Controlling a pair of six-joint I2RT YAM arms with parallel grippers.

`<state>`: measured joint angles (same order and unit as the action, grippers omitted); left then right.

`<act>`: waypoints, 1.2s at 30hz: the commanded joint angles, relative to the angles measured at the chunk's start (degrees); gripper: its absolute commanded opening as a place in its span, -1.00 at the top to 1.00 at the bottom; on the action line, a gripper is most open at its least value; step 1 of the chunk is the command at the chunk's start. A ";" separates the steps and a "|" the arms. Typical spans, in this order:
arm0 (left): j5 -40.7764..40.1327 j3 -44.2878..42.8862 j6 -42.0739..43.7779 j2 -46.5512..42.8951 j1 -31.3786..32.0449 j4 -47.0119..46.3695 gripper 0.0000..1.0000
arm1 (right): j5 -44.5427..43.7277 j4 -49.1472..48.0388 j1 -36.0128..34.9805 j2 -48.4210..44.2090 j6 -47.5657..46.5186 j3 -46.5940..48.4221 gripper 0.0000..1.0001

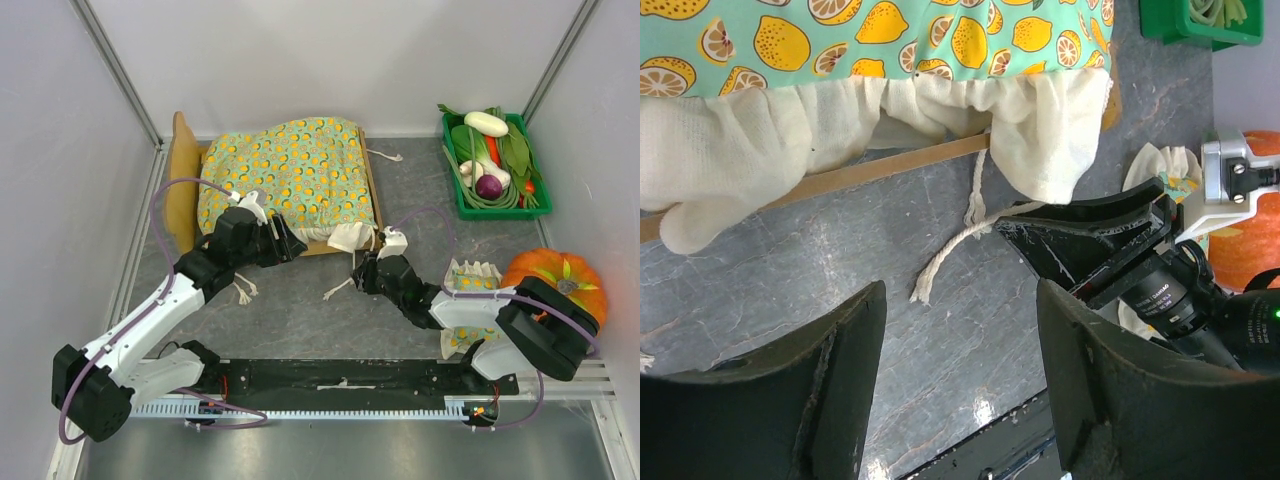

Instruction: Set up the pet bed

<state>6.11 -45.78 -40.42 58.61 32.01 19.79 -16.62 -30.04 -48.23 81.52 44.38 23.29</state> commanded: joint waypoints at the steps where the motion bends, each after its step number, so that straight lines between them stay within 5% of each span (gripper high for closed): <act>1: 0.22 -1.59 0.87 0.72 0.16 -0.72 -0.35 | -1.75 9.38 -0.20 -2.59 -3.51 1.67 0.12; 19: -0.30 -1.42 0.87 -0.16 0.16 0.07 -0.34 | -1.57 6.66 -1.34 8.12 -3.51 6.68 0.34; 26: -0.66 -0.71 0.70 -0.69 0.16 0.25 -0.34 | -2.98 9.48 -1.69 9.80 -5.08 6.60 1.00; 32: 0.04 -0.98 0.78 -0.16 0.16 -0.19 -0.33 | -1.75 17.19 -3.54 2.09 -7.99 6.42 1.00; 36: -0.04 -0.98 0.96 -0.34 0.16 -0.37 -0.33 | -2.01 29.05 -3.98 -11.86 -7.48 5.45 1.00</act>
<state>6.11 -45.78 -40.42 58.96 32.01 20.93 -17.85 -13.02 -51.68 81.62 37.82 29.19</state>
